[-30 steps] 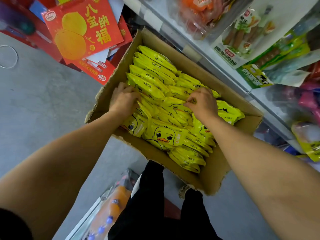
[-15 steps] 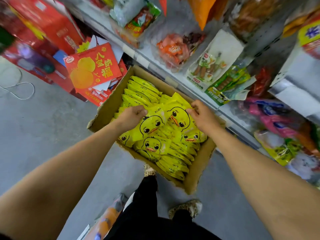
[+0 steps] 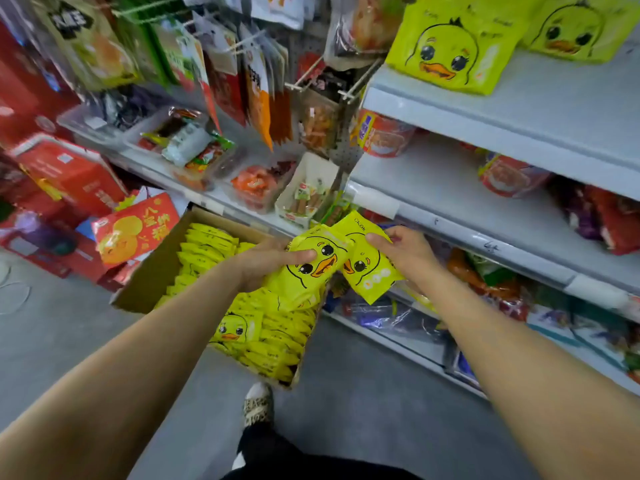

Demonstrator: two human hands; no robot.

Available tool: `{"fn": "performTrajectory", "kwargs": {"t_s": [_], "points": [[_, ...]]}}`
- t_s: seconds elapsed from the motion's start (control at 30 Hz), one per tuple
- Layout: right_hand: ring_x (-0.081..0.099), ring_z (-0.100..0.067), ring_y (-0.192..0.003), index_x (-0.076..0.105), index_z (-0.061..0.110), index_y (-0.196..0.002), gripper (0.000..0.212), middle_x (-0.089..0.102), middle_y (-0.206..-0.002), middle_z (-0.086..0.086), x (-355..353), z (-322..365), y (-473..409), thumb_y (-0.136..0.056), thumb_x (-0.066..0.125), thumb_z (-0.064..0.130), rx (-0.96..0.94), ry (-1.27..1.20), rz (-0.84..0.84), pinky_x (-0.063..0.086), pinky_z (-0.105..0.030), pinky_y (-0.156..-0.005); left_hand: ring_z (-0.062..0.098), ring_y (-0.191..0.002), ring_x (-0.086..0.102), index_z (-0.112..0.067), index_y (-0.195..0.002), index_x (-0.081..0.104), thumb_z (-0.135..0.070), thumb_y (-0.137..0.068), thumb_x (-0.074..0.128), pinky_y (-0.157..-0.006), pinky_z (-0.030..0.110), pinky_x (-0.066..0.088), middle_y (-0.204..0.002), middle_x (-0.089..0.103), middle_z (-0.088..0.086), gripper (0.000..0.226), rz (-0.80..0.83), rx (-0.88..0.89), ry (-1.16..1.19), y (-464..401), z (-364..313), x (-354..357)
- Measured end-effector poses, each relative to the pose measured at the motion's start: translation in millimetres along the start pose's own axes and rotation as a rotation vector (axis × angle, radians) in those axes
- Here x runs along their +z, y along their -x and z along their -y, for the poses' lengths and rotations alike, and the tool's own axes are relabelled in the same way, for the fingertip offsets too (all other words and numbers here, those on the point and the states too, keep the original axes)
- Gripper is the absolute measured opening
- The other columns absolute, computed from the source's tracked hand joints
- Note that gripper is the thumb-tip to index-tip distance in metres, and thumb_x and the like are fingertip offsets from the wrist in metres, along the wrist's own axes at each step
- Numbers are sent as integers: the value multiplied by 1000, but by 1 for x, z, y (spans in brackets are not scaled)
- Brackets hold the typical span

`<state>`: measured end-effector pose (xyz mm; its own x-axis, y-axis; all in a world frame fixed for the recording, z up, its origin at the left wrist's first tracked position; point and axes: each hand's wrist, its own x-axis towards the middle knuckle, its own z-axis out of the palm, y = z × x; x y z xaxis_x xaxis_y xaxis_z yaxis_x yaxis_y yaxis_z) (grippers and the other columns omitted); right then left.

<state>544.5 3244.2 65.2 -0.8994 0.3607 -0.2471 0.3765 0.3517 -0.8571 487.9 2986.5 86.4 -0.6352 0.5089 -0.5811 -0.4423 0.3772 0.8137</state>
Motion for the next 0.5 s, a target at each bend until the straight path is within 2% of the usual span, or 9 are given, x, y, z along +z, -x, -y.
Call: {"fn": "performTrajectory", "kwargs": {"t_s": [0.07, 0.13, 0.23, 0.3, 0.37, 0.5], "points": [[71, -25, -76, 67, 18, -82, 31, 75, -84, -10, -44, 2, 22, -74, 81, 45, -8, -88, -1, 56, -45, -77, 28, -107, 67, -12, -128, 57, -37, -70, 83, -97, 51, 50, -114, 71, 8, 68, 69, 72, -12, 8, -26, 33], [72, -26, -81, 67, 19, -86, 26, 76, -89, -9, -74, 8, 36, -73, 84, 32, -23, -162, -8, 57, -45, -80, 31, -107, 66, -17, -123, 60, -36, -65, 85, -96, 53, 50, -115, 70, 10, 66, 102, 123, -49, 12, -50, 53], [73, -18, -82, 66, 19, -98, 43, 76, -96, -3, -136, 21, 65, -64, 90, 30, -94, -183, -56, 59, -39, -78, 34, -103, 67, -13, -124, 60, -21, -71, 81, -88, 51, 55, -113, 71, 12, 57, 107, 227, -108, 22, -94, 97], [73, -13, -79, 66, 20, -98, 40, 76, -93, 1, -176, 32, 81, -66, 90, 22, -148, -204, -107, 60, -36, -75, 29, -95, 70, -9, -124, 59, -14, -73, 74, -86, 46, 57, -108, 72, 10, 54, 107, 294, -160, 31, -124, 120], [73, -13, -76, 65, 21, -99, 41, 76, -94, 0, -211, 43, 95, -67, 89, 14, -196, -247, -172, 60, -33, -68, 28, -96, 70, -11, -120, 61, -11, -74, 77, -88, 46, 56, -108, 72, 11, 49, 108, 335, -216, 39, -153, 139], [72, -11, -66, 67, 18, -95, 33, 76, -92, -4, -266, 64, 111, -69, 87, 12, -288, -320, -309, 54, -25, -52, 24, -91, 72, -14, -112, 64, -3, -81, 70, -75, 37, 60, -101, 75, 6, 33, 111, 385, -304, 44, -204, 168]]}}
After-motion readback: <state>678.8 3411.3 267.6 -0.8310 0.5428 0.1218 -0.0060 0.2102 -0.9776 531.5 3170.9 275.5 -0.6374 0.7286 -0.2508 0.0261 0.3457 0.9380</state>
